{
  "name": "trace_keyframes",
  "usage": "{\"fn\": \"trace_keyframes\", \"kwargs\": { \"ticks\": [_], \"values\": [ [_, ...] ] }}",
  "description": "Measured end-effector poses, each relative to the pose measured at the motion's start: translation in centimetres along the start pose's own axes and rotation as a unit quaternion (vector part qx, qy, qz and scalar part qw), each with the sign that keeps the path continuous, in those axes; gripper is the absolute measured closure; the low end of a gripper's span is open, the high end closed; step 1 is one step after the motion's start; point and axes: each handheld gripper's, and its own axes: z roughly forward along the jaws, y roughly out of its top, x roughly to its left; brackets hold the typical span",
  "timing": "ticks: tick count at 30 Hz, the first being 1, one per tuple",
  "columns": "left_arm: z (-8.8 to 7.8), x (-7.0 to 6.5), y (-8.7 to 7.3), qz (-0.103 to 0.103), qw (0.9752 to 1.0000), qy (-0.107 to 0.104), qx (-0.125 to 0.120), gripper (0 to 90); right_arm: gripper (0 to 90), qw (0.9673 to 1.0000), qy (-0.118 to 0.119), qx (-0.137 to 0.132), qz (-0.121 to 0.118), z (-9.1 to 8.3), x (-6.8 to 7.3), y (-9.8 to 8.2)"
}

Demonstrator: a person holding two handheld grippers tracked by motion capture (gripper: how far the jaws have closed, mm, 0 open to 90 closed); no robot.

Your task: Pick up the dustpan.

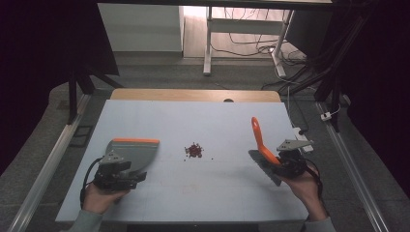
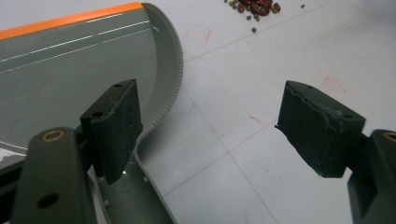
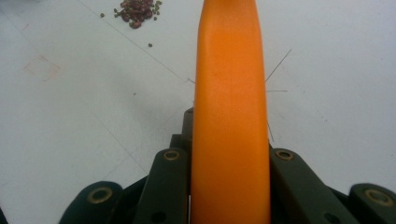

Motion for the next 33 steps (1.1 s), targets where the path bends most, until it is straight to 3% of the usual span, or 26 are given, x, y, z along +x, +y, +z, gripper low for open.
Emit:
{"fn": "trace_keyframes", "kwargs": {
  "ticks": [11,21,29,33],
  "values": [
    [0.0,0.1,0.0,-0.007,0.9999,0.005,0.012,21.7,77.2,0.9999,-0.010,-0.002,-0.003,-0.2,0.2,0.1],
    [-0.3,-0.6,0.5,0.000,0.9997,0.012,0.020,20.5,77.1,0.9999,-0.011,0.004,-0.002,0.1,0.1,0.0],
    [0.1,-1.5,2.1,-0.006,0.9988,0.031,0.038,20.4,77.2,0.9999,-0.005,-0.010,0.003,-0.3,-0.4,0.3],
    [-0.5,-1.9,3.2,-0.010,0.9976,0.054,0.042,18.4,77.2,0.9999,-0.004,-0.014,-0.001,-0.7,-0.5,0.3]
  ]
}}
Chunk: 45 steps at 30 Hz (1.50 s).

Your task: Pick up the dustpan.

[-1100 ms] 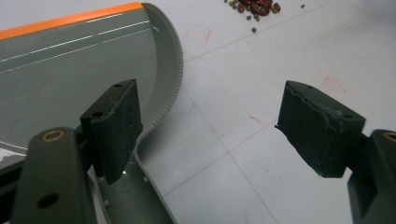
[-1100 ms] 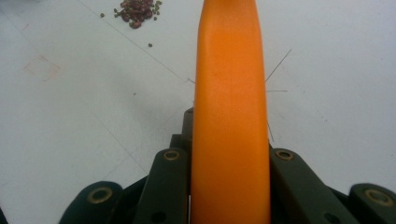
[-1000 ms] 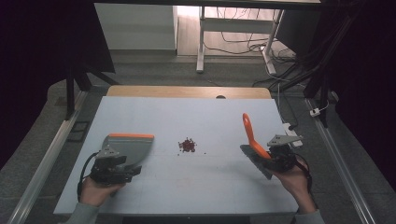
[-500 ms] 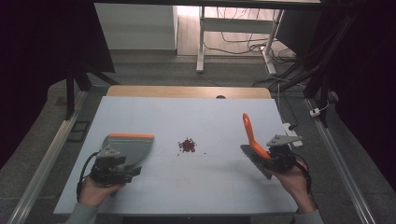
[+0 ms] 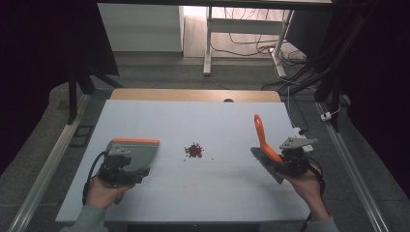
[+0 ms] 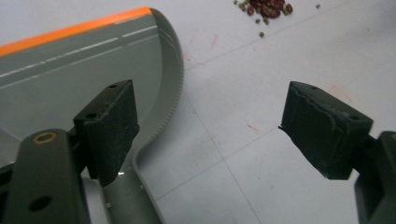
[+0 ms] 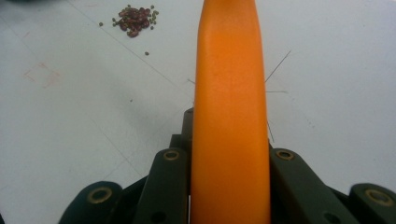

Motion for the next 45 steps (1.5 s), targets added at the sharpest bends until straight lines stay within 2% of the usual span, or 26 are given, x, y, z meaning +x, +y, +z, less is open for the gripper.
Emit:
{"fn": "trace_keyframes", "kwargs": {
  "ticks": [2,4,8,11,13,21,22,23,25,26,27,30,31,32,33,34,37,40,41,42,45],
  "values": [
    [-0.1,0.0,0.1,-0.003,1.0000,0.005,-0.002,15.9,77.2,1.0000,-0.001,-0.004,0.002,-0.2,0.0,0.0],
    [0.0,0.0,0.1,-0.014,0.9998,0.010,-0.005,16.0,77.1,1.0000,0.000,-0.004,0.004,-0.3,0.0,0.0],
    [-0.1,0.3,-0.1,-0.018,0.9997,0.012,0.008,14.8,77.2,1.0000,-0.005,-0.001,0.002,-0.2,0.0,-0.1],
    [-1.0,0.7,-0.3,-0.029,0.9992,0.026,0.002,14.9,77.2,1.0000,-0.006,0.002,0.002,-0.2,-0.1,-0.2],
    [-2.0,1.1,-0.4,-0.047,0.9983,0.033,-0.005,14.3,77.2,0.9999,-0.007,0.003,0.007,-0.1,-0.1,-0.3],
    [-2.9,2.0,-1.2,-0.070,0.9970,0.032,0.011,9.6,77.1,0.9999,-0.011,0.007,0.004,0.0,0.0,-0.4],
    [-2.9,2.5,-1.5,-0.081,0.9958,0.038,0.017,9.6,77.1,0.9999,-0.012,0.007,0.004,0.1,0.0,-0.4],
    [-2.9,2.5,-1.5,-0.081,0.9958,0.038,0.017,9.6,77.1,0.9999,-0.012,0.008,0.005,0.1,0.0,-0.4],
    [-2.6,3.1,-2.0,-0.101,0.9930,0.056,0.026,9.4,77.1,0.9999,-0.012,0.008,0.005,0.1,0.0,-0.4],
    [-2.6,3.1,-2.0,-0.101,0.9930,0.056,0.026,9.4,77.1,0.9999,-0.011,0.009,0.005,0.1,0.0,-0.4],
    [-2.5,3.4,-2.2,-0.108,0.9919,0.060,0.029,9.4,77.1,0.9999,-0.011,0.009,0.004,0.2,0.0,-0.5],
    [-2.1,4.3,-2.9,-0.133,0.9885,0.060,0.040,9.5,77.1,0.9999,-0.010,0.011,0.005,0.3,0.0,-0.5],
    [-2.1,4.3,-2.9,-0.133,0.9885,0.060,0.040,9.4,77.1,0.9999,-0.009,0.012,0.006,0.4,0.0,-0.6],
    [-1.7,4.4,-3.1,-0.141,0.9871,0.058,0.047,9.4,77.1,0.9999,-0.009,0.013,0.006,0.4,-0.1,-0.6],
    [-1.7,4.4,-3.1,-0.141,0.9871,0.058,0.047,9.1,77.1,0.9998,-0.009,0.014,0.006,0.5,-0.1,-0.6],
    [-1.3,4.4,-3.2,-0.150,0.9858,0.050,0.056,7.5,77.1,0.9998,-0.009,0.015,0.006,0.5,-0.1,-0.6],
    [-1.0,4.3,-3.1,-0.147,0.9859,0.046,0.064,5.8,77.1,0.9998,-0.010,0.016,0.008,0.5,-0.1,-0.7],
    [-0.4,4.3,-3.3,-0.151,0.9847,0.045,0.075,5.9,77.1,0.9999,-0.007,0.013,0.005,0.5,0.0,-0.7],
    [0.2,4.4,-3.4,-0.156,0.9825,0.047,0.090,6.8,77.1,0.9999,-0.007,0.012,0.004,0.5,0.0,-0.7],
    [0.4,4.4,-3.5,-0.159,0.9815,0.047,0.095,8.1,77.1,0.9999,-0.006,0.012,0.005,0.5,0.0,-0.6],
    [1.1,4.5,-3.6,-0.163,0.9809,0.043,0.098,8.9,77.1,0.9999,-0.008,0.015,0.003,0.6,0.1,-0.7]
  ]
}}
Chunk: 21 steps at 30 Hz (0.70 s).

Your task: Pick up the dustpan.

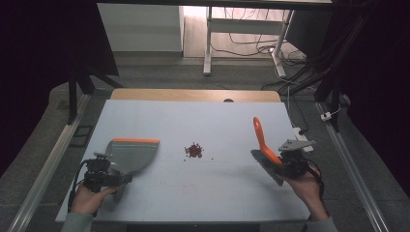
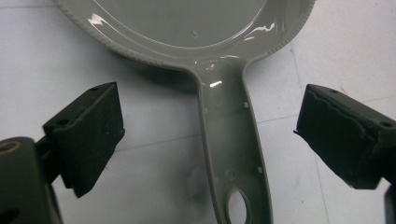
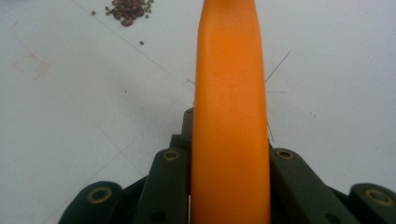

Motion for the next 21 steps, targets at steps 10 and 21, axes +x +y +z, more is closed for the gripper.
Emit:
{"fn": "trace_keyframes", "kwargs": {
  "ticks": [10,21],
  "values": [
    [1.5,-0.3,-0.1,0.011,0.9997,-0.022,0.006,10.3,77.1,1.0000,0.000,0.004,0.004,0.2,0.0,-0.1],
    [1.9,-0.2,-0.1,0.010,0.9993,-0.035,-0.012,22.7,77.0,1.0000,-0.007,0.003,0.004,0.2,0.0,0.0]
  ]
}}
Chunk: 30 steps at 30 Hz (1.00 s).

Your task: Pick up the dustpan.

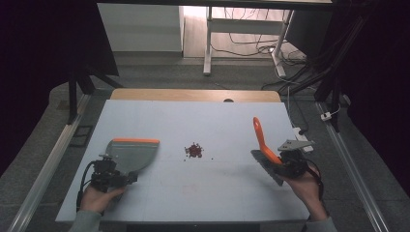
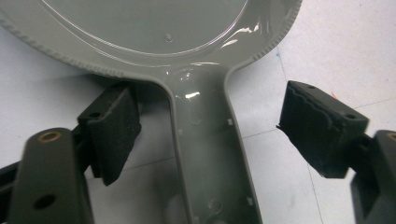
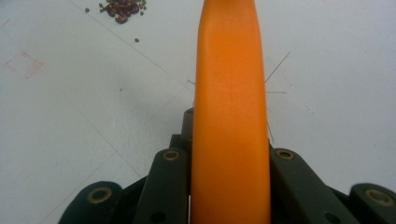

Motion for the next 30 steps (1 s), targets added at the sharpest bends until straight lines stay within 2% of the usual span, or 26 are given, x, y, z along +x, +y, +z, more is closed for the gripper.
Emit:
{"fn": "trace_keyframes", "kwargs": {
  "ticks": [3,7,12,15,19,20,30],
  "values": [
    [0.23,-0.07,0.02,-0.002,1.0000,-0.002,0.001,24.4,77.0,1.0000,-0.001,-0.001,-0.001,-0.06,0.00,0.03],
    [0.69,-0.12,0.19,-0.007,0.9999,-0.007,0.002,31.4,77.0,1.0000,-0.003,-0.003,0.002,-0.10,0.00,0.04],
    [0.74,-0.13,0.18,-0.010,0.9999,-0.001,-0.006,40.0,77.0,1.0000,-0.005,-0.002,0.003,-0.10,-0.01,0.06],
    [0.80,-0.18,0.23,-0.013,0.9999,0.011,-0.005,47.5,77.0,1.0000,-0.006,-0.003,0.004,-0.18,-0.01,0.06],
    [0.75,-0.09,0.19,-0.020,0.9996,0.020,-0.009,52.9,77.0,0.9999,-0.008,-0.004,0.005,-0.21,-0.07,0.09],
    [0.73,-0.07,0.19,-0.024,0.9994,0.023,-0.010,57.6,77.0,0.9999,-0.009,-0.004,0.006,-0.20,-0.08,0.08],
    [0.42,0.33,-0.01,-0.029,0.9989,0.024,-0.028,61.6,77.0,0.9999,-0.010,-0.005,0.010,-0.32,-0.25,0.01]
  ]
}}
